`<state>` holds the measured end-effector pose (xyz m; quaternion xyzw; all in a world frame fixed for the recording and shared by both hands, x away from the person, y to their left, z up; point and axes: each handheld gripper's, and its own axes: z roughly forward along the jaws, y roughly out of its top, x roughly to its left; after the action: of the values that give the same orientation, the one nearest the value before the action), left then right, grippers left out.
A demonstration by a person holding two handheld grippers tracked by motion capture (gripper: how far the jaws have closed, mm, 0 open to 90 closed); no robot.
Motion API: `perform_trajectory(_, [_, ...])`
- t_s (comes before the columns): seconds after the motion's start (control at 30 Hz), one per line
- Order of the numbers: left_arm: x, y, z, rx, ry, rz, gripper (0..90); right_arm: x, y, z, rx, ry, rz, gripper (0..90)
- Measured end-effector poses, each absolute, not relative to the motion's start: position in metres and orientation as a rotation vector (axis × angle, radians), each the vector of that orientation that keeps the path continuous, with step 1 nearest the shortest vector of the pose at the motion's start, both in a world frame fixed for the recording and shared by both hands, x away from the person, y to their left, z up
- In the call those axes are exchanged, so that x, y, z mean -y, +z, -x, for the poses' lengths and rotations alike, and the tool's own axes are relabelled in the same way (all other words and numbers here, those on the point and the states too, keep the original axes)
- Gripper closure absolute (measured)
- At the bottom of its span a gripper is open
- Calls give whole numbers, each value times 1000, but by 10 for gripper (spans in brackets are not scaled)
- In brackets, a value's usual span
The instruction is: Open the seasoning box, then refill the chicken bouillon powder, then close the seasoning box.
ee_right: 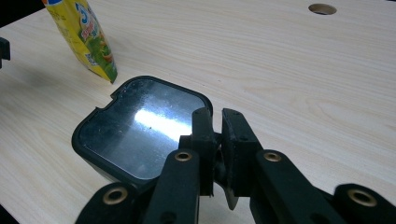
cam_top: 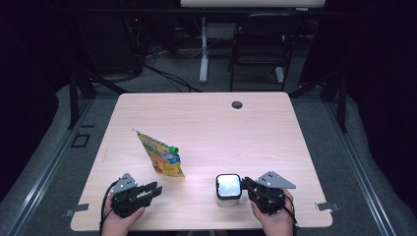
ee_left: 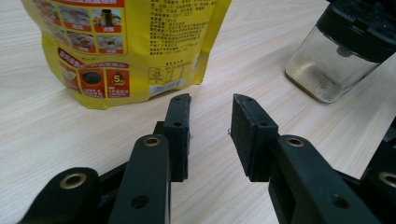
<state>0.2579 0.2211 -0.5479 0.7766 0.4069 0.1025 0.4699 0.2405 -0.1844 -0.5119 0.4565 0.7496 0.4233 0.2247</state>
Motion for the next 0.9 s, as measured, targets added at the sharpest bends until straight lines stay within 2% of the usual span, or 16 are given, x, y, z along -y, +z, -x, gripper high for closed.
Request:
perform_trajectory(0.4, [-204,-546,-259,-964,233,-1929,682,185,-512,-241,-2060,1172,-1264,838])
perform_trajectory(0.9, [-152,-538,-269,-871,196,-1960,736,186,-513,-243,-2056,1194,-1283,840])
